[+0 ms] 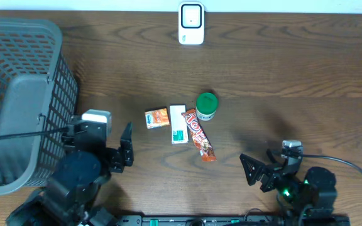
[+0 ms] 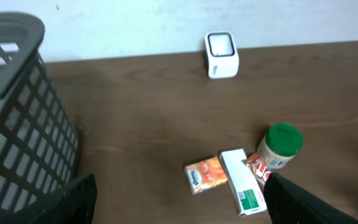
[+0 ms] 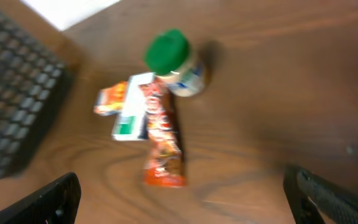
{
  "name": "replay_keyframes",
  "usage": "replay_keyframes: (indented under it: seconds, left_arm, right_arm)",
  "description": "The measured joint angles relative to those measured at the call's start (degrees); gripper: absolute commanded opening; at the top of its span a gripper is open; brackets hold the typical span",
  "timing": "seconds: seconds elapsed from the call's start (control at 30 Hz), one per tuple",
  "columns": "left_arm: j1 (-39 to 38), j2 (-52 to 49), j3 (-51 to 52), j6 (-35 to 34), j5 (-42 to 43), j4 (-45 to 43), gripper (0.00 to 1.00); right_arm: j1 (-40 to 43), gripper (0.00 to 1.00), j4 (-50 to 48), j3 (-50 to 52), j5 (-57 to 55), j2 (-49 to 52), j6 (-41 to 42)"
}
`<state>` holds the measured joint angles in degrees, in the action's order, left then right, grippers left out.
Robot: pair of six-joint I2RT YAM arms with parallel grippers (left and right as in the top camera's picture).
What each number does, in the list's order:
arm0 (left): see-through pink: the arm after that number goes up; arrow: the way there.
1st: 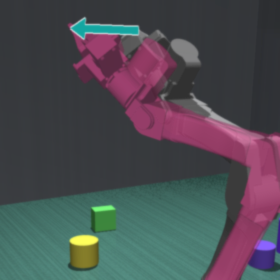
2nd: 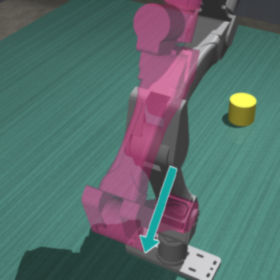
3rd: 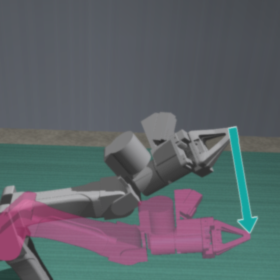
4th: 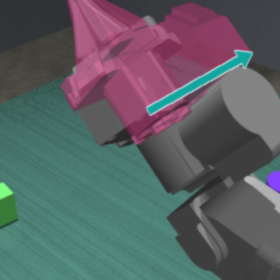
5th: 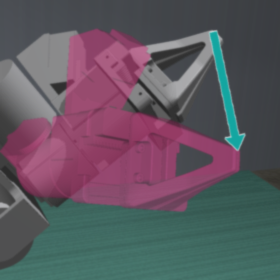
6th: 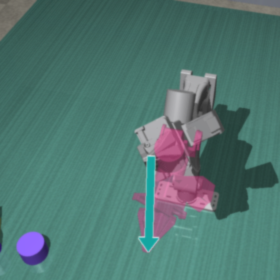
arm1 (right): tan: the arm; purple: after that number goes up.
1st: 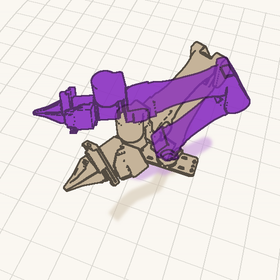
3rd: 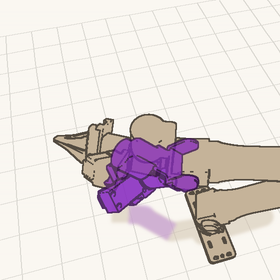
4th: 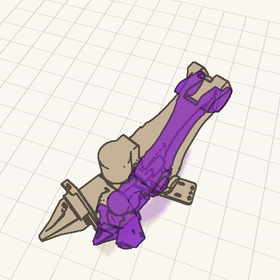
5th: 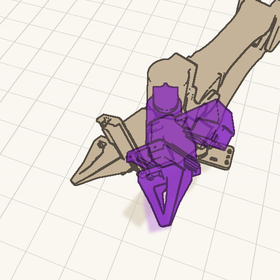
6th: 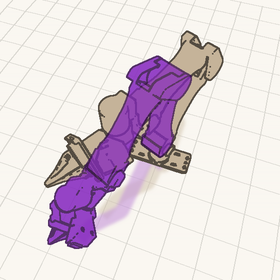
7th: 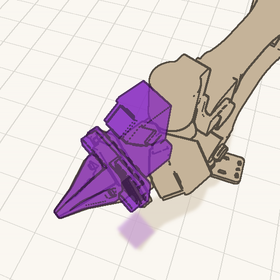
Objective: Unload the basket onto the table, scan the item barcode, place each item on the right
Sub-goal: 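Retract the left gripper toward the basket and bring the right arm in, then grasp the TOP wrapper with the right gripper and lift it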
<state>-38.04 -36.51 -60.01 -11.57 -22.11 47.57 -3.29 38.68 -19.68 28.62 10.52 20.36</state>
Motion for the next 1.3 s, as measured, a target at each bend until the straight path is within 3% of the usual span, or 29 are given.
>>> replay_keyframes:
  seconds: [0.13,0.3,0.57,0.67,0.97,1.07,1.3]
  left_arm:
    - [0.0,-2.2,0.5,-0.9,-0.3,0.0,0.85]
    - [0.0,-3.2,0.5,-1.4,-0.6,-0.2,0.85]
    - [0.0,-3.3,0.5,-1.7,-0.6,-0.1,0.85]
    - [0.0,-3.2,0.5,-1.7,-0.6,0.0,0.85]
    - [0.0,-3.2,0.5,-1.7,-0.6,1.9,0.85]
    - [0.0,-3.2,0.5,-1.7,-0.6,3.2,0.85]
    - [0.0,-3.2,0.5,-1.8,-0.6,3.9,0.85]
  right_arm:
    - [-5.2,0.99,3.0,-8.8,-1.0,8.2,-0.7]
    - [-15.7,0.99,1.7,-10.1,-5.7,23.4,-1.3]
    - [-46.4,0.99,0.9,-21.8,-27.4,50.6,-1.3]
    - [-57.5,0.99,-5.4,-26.5,-35.5,61.7,-2.5]
    - [-60.9,0.93,-4.7,-27.1,-50.2,82.3,-5.7]
    - [-60.9,0.91,-3.2,-29.0,-52.5,83.5,-5.5]
    - [-59.1,0.65,-4.7,-30.5,-56.9,83.6,-5.6]
